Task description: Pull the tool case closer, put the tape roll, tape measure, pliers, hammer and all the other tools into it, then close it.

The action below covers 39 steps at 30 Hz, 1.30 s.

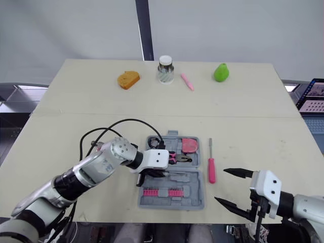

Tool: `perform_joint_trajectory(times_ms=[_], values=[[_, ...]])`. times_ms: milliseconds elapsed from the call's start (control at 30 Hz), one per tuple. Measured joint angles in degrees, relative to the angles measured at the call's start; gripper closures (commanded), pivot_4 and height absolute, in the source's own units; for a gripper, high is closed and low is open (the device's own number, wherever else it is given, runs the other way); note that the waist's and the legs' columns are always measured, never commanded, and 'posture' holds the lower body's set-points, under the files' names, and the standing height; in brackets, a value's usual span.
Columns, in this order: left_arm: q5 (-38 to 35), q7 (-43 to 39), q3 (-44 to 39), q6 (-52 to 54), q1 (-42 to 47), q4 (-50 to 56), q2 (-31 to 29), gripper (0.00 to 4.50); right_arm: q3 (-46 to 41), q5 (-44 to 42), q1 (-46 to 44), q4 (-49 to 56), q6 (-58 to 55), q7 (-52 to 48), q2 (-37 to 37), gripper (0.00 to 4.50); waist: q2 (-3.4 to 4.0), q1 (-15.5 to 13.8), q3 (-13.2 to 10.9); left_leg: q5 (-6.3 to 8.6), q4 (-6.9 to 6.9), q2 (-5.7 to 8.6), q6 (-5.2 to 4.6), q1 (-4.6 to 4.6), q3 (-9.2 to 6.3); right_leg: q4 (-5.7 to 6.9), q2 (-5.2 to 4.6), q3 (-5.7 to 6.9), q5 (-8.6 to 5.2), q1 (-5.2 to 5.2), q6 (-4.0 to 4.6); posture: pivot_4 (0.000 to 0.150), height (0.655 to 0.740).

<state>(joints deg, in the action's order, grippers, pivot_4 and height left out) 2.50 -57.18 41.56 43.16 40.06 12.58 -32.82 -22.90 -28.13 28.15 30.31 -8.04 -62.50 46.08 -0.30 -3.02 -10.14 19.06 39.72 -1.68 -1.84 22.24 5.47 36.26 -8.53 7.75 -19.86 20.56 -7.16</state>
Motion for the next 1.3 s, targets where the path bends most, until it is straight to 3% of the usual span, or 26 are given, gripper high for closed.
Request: perform_joint_trajectory(times_ms=[1300], values=[[4.46,0.80,1.71,3.67,0.33,-2.53,5.19,4.49,-3.30,-0.06,2.41,1.31,-1.60,1.42,-0.03,0.00,0.00,-0.08,0.00,0.05,0.22,0.01,-0.08,0.04,-0.07,0.16,-0.03,-0.02,0.00,-0.02,0.00,0.150,0.6950]])
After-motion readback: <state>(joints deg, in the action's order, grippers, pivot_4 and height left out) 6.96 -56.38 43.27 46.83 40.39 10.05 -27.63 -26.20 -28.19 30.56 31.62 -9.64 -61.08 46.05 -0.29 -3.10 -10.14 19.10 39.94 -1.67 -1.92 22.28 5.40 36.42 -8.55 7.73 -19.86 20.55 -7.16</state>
